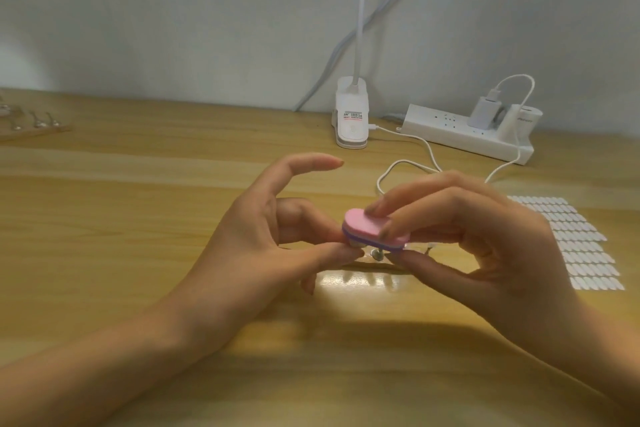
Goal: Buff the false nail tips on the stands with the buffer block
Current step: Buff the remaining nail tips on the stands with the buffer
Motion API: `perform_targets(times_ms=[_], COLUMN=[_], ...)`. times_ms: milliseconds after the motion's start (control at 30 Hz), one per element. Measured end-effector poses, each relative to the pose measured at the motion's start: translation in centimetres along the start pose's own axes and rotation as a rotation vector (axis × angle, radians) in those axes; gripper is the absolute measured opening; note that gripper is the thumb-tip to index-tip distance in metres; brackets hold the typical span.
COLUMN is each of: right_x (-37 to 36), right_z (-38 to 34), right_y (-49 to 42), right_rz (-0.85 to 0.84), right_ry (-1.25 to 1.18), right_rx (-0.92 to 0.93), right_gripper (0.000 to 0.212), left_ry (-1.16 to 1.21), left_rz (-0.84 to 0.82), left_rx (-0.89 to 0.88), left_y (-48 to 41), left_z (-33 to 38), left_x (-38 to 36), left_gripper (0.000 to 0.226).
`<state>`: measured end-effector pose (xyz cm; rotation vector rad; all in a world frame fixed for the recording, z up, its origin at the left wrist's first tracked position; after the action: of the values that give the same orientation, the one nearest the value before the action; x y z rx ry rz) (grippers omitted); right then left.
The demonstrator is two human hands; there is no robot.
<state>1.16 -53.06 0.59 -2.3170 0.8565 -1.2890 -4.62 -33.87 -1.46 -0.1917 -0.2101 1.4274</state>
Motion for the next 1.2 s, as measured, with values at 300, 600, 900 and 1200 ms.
perform_targets(times_ms=[300, 600, 900, 1200], right_x=[-0.2, 0.5, 0.3, 0.2], right_z=[0.2, 1.3, -0.6, -0.3], right_y=[0.2, -1.7, -0.3, -0.3], right_rz=[0.058, -0.240, 0.017, -0.014], right_ry=[-0.178, 0.184, 0.217, 0.279], right_rx=[-0.124, -0.255, -0.008, 0.025], right_gripper=[0.012, 0.008, 0.021, 0.018], left_ry=[-0.089, -0.210, -0.255, -0.273], left_rz=[0.026, 0.032, 0.039, 0.053], left_rx=[-0.052, -0.141, -0.161, -0.157], left_y=[0.1, 0.3, 0.4, 0.4], left_z=[0.0, 0.4, 0.6, 0.6], left_x=[0.1, -0.2, -0.3, -0.4], left_gripper=[0.064, 0.058, 0.058, 0.058])
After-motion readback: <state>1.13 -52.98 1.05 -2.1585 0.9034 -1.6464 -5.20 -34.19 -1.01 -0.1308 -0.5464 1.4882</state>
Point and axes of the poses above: each hand's wrist, its own y-axis away from the middle knuckle, its own x-axis out of the back of the hand, z = x × y, the point moved 2 cm from there along -y, towards the middle knuckle, and after that the axes turned 9 degrees about -z, right-handed, at the moved point
